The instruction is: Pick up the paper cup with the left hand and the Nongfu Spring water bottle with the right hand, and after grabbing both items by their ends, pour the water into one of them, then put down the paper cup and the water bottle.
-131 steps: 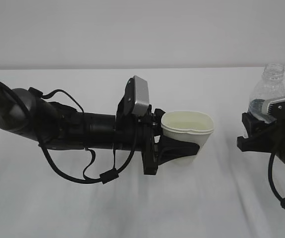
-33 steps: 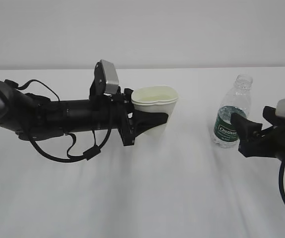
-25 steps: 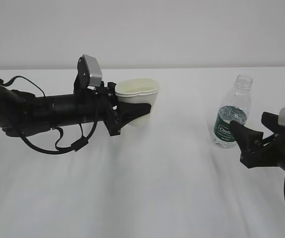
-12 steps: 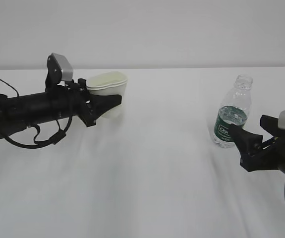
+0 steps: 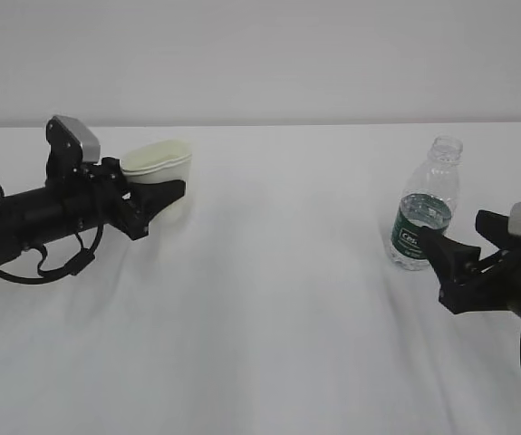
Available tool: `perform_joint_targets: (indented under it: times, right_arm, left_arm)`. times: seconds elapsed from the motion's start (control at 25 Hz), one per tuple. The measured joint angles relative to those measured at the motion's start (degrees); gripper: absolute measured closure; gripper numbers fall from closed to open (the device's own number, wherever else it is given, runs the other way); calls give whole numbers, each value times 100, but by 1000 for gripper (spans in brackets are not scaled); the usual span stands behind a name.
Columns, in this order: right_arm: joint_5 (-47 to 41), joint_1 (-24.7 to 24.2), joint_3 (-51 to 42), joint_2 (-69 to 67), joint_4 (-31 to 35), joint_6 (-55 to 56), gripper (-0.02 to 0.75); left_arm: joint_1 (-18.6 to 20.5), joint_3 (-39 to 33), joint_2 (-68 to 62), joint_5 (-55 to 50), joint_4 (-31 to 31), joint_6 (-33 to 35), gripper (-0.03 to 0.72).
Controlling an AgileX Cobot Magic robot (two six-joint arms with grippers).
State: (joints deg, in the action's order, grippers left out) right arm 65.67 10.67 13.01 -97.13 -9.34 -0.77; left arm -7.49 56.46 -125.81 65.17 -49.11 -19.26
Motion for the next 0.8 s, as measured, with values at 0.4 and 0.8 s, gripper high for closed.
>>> perform_joint_targets:
  times: [0.4, 0.8]
  right_arm:
    - [0, 0, 0, 0, 0, 0, 150]
    - [0, 0, 0, 0, -12, 0, 150]
  left_arm:
    - [0, -471, 0, -9, 657, 588, 307]
    - [0, -531, 0, -12, 1269, 751, 307]
